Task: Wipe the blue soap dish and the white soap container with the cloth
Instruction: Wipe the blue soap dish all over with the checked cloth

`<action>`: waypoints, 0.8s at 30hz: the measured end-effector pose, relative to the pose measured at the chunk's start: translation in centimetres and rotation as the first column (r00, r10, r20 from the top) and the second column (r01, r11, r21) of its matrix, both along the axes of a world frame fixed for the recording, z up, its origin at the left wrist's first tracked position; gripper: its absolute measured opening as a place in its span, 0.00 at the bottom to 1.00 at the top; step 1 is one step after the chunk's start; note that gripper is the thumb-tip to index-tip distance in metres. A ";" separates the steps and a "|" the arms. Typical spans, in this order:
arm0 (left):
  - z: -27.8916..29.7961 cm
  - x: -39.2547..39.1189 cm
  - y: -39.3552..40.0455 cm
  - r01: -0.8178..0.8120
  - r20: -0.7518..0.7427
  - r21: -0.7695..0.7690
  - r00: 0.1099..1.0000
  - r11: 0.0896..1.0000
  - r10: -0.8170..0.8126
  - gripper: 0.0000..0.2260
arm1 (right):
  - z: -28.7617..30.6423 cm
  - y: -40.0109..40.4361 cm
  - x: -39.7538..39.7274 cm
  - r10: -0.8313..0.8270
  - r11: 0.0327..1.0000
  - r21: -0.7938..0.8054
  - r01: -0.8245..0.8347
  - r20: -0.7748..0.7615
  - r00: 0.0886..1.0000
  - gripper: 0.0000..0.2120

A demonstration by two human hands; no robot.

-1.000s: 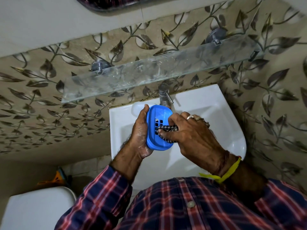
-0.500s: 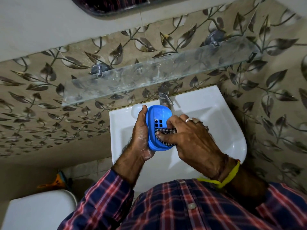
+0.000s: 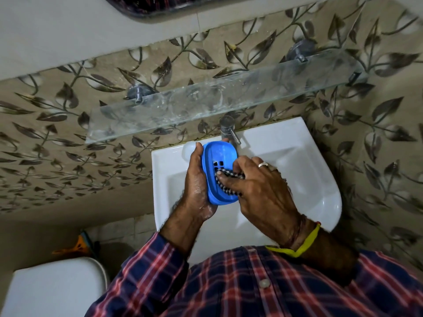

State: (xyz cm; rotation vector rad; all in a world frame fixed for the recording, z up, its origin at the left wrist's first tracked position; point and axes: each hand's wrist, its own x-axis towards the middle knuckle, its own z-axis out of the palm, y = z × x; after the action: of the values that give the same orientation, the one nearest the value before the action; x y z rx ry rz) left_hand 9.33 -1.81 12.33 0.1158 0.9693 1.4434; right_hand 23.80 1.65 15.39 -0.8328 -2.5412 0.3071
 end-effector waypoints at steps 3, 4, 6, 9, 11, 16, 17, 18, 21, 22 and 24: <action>-0.2 0.3 -0.1 -0.011 0.002 -0.017 1.000 1.000 0.011 0.32 | 0.0 0.2 -0.1 -0.020 1.000 -0.004 0.020 0.016 1.000 0.16; -0.3 0.5 -0.1 -0.011 0.003 -0.016 1.000 1.000 0.011 0.32 | 0.1 0.4 -0.4 -0.050 0.999 0.000 0.050 0.023 0.998 0.16; -0.3 1.0 0.0 -0.006 -0.021 -0.007 1.000 1.000 0.006 0.32 | 0.5 1.0 -0.9 -0.119 0.993 -0.019 0.120 0.019 0.993 0.18; -0.3 1.2 0.0 -0.006 -0.047 -0.010 0.999 1.000 0.006 0.31 | 0.9 1.5 -1.1 -0.112 0.990 -0.080 0.115 0.033 0.993 0.21; -0.5 1.0 -0.1 -0.008 -0.038 -0.019 0.999 1.000 0.007 0.31 | 0.8 1.1 -0.9 -0.013 0.996 -0.084 0.020 0.081 0.997 0.19; -0.9 1.3 -0.3 -0.010 -0.065 -0.008 0.998 1.000 0.009 0.30 | 0.6 1.0 -1.4 -0.046 0.995 -0.078 0.056 0.125 0.991 0.19; -0.8 1.5 -0.2 -0.010 -0.078 -0.008 0.997 1.000 0.009 0.30 | 0.7 1.4 -1.7 -0.080 0.993 -0.081 0.090 0.116 0.990 0.20; -0.7 1.5 -0.2 -0.013 -0.084 -0.009 0.996 1.000 0.013 0.30 | 0.8 1.6 -1.9 -0.099 0.990 -0.087 0.108 0.104 0.990 0.21; -0.5 1.1 -0.2 -0.029 -0.069 -0.015 0.997 0.999 0.028 0.30 | 0.8 1.6 -1.7 -0.035 0.989 -0.143 0.046 0.083 0.996 0.19; -0.6 0.9 -0.3 -0.031 -0.062 -0.013 0.998 0.999 0.030 0.30 | 0.7 1.2 -1.4 0.000 0.986 -0.166 0.015 0.091 0.996 0.19; -0.8 0.8 -0.5 -0.021 -0.058 -0.008 0.998 1.000 0.020 0.30 | 0.5 0.6 -0.9 0.035 0.984 -0.177 -0.014 0.114 0.993 0.18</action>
State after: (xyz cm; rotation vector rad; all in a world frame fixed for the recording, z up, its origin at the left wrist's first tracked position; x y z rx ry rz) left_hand 10.13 -2.28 11.55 0.1424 1.0268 1.4612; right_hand 22.95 2.22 15.89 -0.9090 -2.6636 0.5116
